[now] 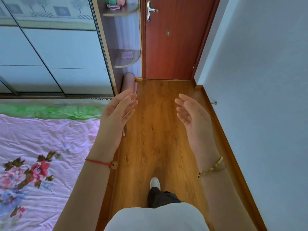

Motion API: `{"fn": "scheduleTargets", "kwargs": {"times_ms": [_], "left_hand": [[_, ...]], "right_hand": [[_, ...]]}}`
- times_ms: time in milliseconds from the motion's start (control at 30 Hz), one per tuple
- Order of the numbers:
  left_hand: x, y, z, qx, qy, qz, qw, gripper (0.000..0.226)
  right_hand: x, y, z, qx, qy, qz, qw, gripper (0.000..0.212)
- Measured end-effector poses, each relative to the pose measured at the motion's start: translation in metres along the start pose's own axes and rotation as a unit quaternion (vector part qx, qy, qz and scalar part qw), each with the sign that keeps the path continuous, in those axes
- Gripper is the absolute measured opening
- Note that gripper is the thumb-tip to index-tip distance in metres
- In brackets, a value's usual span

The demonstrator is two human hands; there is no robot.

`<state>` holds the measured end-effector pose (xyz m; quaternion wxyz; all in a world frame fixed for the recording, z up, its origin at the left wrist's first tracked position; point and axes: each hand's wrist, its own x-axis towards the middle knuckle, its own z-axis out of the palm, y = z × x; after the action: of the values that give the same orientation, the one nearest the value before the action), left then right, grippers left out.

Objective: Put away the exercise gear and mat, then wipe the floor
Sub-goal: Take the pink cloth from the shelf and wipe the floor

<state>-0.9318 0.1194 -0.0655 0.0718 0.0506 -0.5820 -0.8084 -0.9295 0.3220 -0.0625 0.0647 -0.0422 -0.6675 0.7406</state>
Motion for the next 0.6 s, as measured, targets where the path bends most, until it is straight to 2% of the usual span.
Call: {"fn": "scheduleTargets", "kwargs": {"times_ms": [200, 500, 600], "left_hand": [[0.127, -0.003, 0.027, -0.014, 0.039, 0.003, 0.999, 0.022], [0.296, -0.028, 0.026, 0.000, 0.063, -0.010, 0.998, 0.022], [0.359, -0.037, 0.020, -0.004, 0.054, -0.011, 0.998, 0.045]], "right_hand": [[0.148, -0.003, 0.016, -0.026, -0.033, -0.009, 0.999, 0.028], [0.325, 0.032, 0.054, -0.020, -0.047, 0.036, 0.998, 0.027], [0.386, 0.047, 0.075, -0.017, -0.045, 0.036, 0.998, 0.026]]}}
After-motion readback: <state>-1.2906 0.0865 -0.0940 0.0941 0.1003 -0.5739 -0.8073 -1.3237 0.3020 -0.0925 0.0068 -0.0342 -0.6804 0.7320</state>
